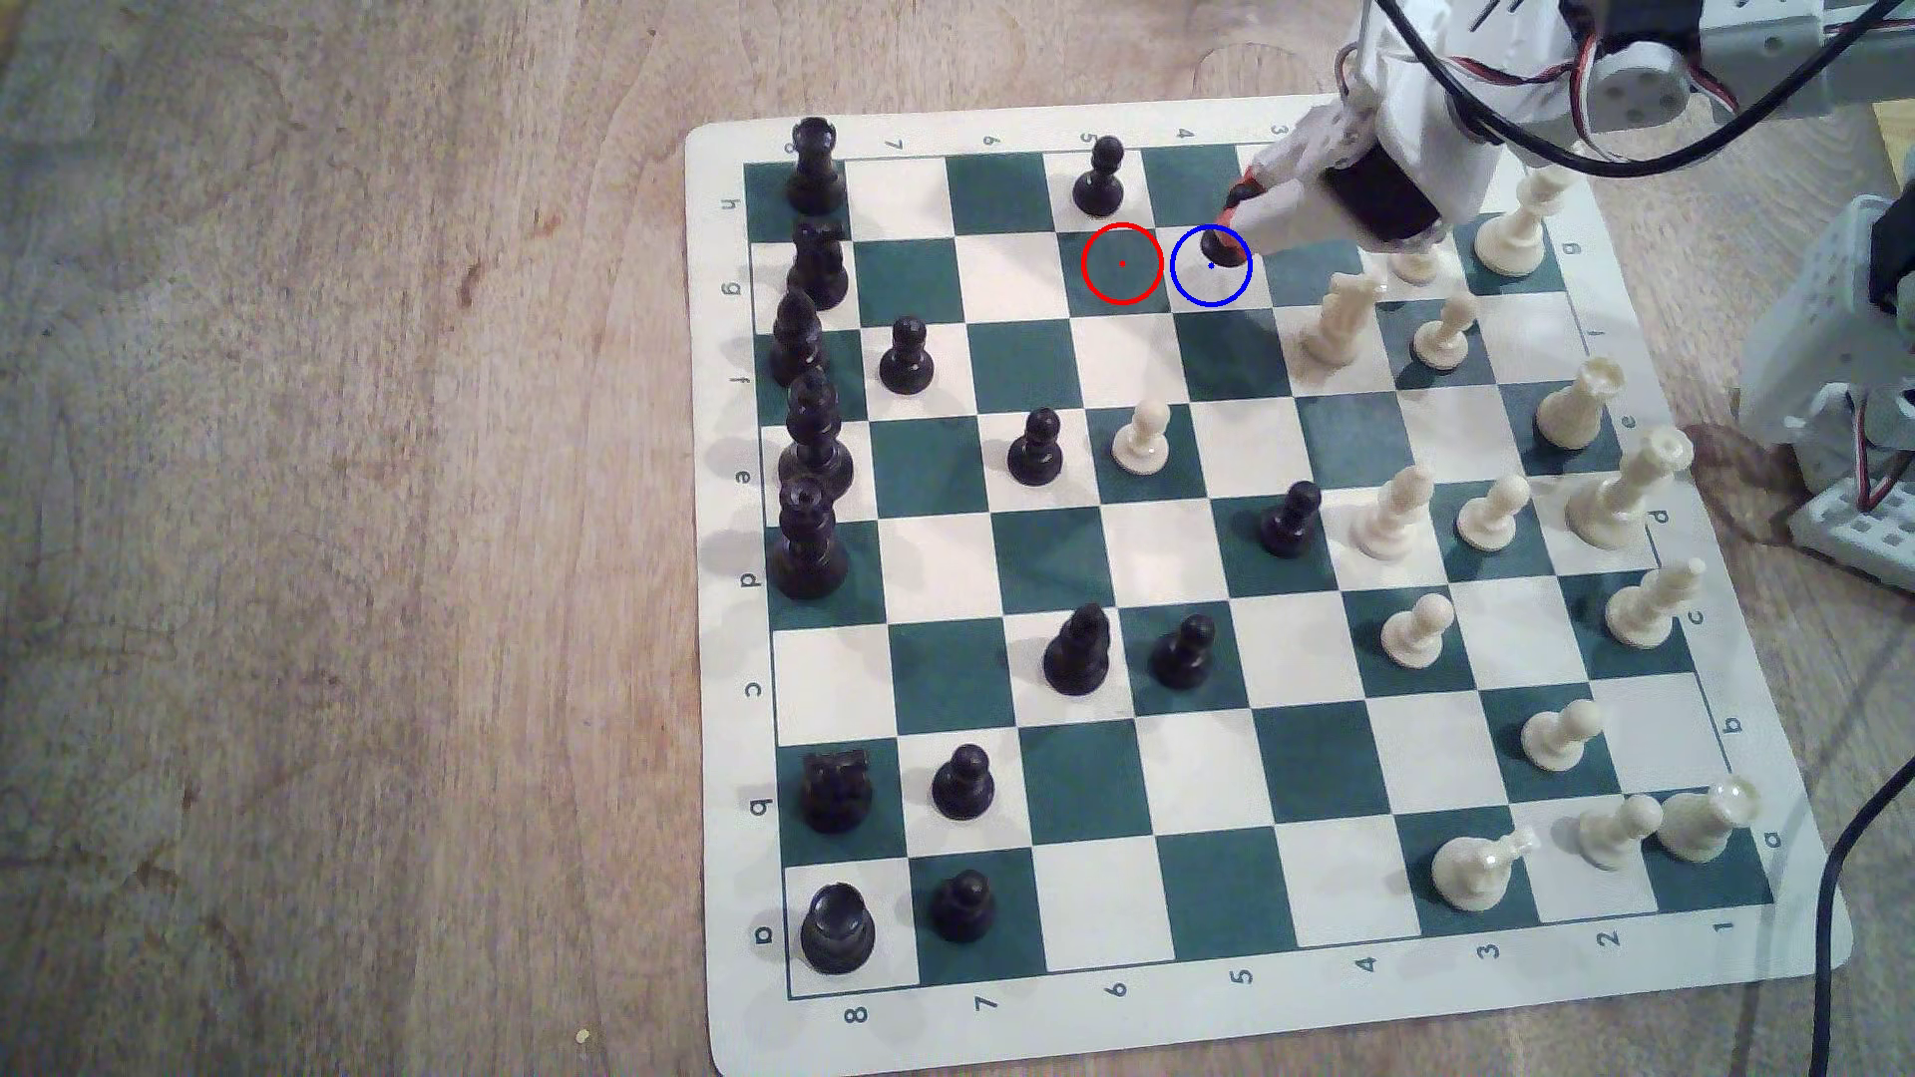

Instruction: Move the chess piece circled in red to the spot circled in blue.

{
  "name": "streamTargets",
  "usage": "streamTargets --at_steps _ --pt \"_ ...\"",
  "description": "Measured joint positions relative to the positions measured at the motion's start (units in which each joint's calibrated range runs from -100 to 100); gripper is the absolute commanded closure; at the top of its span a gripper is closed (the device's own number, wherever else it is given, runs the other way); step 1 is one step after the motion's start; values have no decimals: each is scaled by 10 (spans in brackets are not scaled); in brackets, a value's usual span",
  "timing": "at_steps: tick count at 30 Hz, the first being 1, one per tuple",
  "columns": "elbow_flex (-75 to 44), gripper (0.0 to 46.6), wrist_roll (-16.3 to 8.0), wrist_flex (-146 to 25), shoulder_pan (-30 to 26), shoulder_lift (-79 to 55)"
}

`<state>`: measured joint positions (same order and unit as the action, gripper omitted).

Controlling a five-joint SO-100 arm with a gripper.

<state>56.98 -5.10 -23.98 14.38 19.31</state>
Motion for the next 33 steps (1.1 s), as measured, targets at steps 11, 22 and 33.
streamTargets --at_steps 11,22,33 --pt "0 457 1 6 -2 -21" --pt "0 376 4 16 -6 -40" --pt "0 303 4 14 3 -41"
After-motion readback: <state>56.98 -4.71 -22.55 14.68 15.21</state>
